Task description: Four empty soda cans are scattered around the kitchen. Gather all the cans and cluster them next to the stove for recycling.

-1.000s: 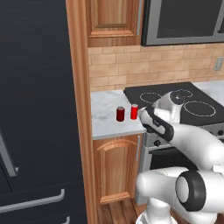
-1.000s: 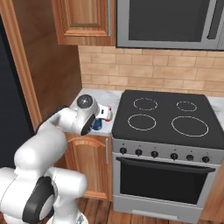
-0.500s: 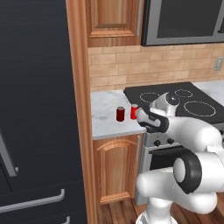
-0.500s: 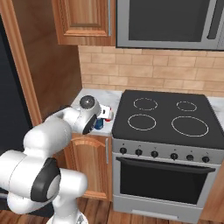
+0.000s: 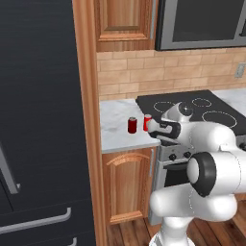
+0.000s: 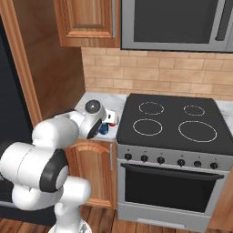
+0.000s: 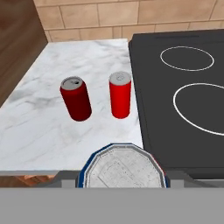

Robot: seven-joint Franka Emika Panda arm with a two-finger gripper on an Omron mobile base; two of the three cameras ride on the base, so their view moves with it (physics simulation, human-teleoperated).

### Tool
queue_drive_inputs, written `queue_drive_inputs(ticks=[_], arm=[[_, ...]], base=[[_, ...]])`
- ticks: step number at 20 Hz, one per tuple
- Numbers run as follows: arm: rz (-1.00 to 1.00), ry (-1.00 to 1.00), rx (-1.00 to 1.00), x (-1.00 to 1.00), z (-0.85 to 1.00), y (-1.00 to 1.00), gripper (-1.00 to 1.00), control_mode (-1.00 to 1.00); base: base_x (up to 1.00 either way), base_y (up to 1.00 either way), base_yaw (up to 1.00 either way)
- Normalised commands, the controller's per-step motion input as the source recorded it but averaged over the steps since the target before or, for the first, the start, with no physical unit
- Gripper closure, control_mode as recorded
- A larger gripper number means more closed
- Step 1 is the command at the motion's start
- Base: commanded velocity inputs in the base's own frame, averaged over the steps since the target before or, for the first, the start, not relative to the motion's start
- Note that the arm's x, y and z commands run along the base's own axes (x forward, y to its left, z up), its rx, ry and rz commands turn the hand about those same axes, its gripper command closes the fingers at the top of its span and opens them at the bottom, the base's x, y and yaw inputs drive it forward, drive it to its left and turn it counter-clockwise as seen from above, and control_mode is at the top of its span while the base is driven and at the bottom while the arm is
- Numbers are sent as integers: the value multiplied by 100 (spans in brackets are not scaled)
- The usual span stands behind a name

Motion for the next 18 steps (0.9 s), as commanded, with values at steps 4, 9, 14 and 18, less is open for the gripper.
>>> queue_drive_inputs(ticks=[4,9,14,18], arm=[[0,0,0,11,-14,0,100,-100],[0,0,0,12,-12,0,100,-100],[0,0,0,11,-14,0,100,-100],[0,0,0,11,-16,0,100,-100]], base=[[0,0,0],[0,0,0],[0,0,0],[0,0,0]])
